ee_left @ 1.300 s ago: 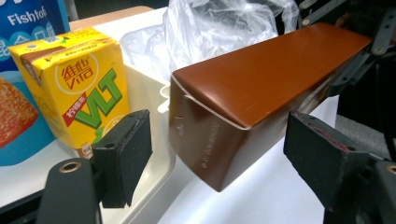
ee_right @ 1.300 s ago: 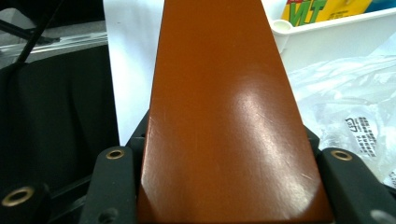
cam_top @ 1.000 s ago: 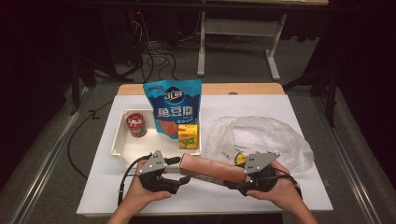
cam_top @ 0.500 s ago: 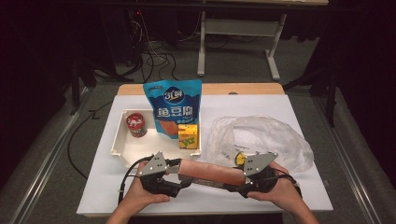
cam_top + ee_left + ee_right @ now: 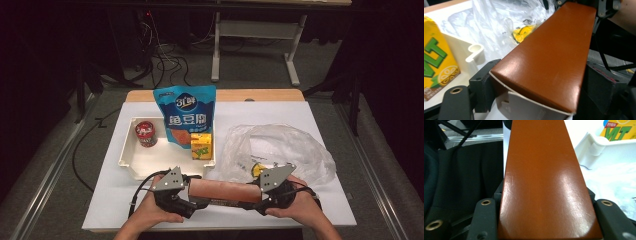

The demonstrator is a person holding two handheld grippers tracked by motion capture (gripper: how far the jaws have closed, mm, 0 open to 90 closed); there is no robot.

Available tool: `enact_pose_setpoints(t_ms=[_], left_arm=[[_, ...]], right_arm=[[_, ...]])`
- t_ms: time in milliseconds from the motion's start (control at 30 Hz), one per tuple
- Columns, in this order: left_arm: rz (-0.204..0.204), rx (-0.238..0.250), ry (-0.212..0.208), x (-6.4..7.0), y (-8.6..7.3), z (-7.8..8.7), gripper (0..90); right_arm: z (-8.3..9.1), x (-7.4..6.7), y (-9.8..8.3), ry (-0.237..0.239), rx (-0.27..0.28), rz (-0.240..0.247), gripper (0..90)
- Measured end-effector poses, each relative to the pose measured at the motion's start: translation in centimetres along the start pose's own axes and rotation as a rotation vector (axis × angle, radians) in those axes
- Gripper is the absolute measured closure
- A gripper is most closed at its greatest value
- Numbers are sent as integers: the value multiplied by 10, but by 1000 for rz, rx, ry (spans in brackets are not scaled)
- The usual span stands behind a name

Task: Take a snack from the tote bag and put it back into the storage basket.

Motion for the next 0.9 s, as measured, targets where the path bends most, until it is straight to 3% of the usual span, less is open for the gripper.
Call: enact_pose_setpoints(t_ms=[100,333,367,533,633,700,900], left_arm=[[-26,-13,-12,1,-1,0,228],[-71,-10,-98,7,-2,6,390],[-84,-13,-134,10,-3,6,420],[-116,-22,-125,13,-1,6,444],[-111,-7,-107,12,0,12,445],[-109,0,-80,10,0,18,446],[-80,34,-16,3,-1,37,446]], right_arm=[[0,-1,-1,5,-5,7,459],[5,4,-6,55,36,-13,405],[6,5,-7,46,38,-23,371],[7,8,-12,7,47,-32,315],[11,10,-13,-30,67,-46,265],[16,14,-15,-75,78,-67,217],[28,24,-23,-142,124,-168,185]])
Point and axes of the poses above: each handheld gripper's, and its own axes: z roughly backward along the jaws, y roughly out of its top, x roughly to its right, the point moved 4 cm from there along -z, roughly forward along the jaws, and after that the axes turned 10 degrees about -y, right-handed, at the moved point
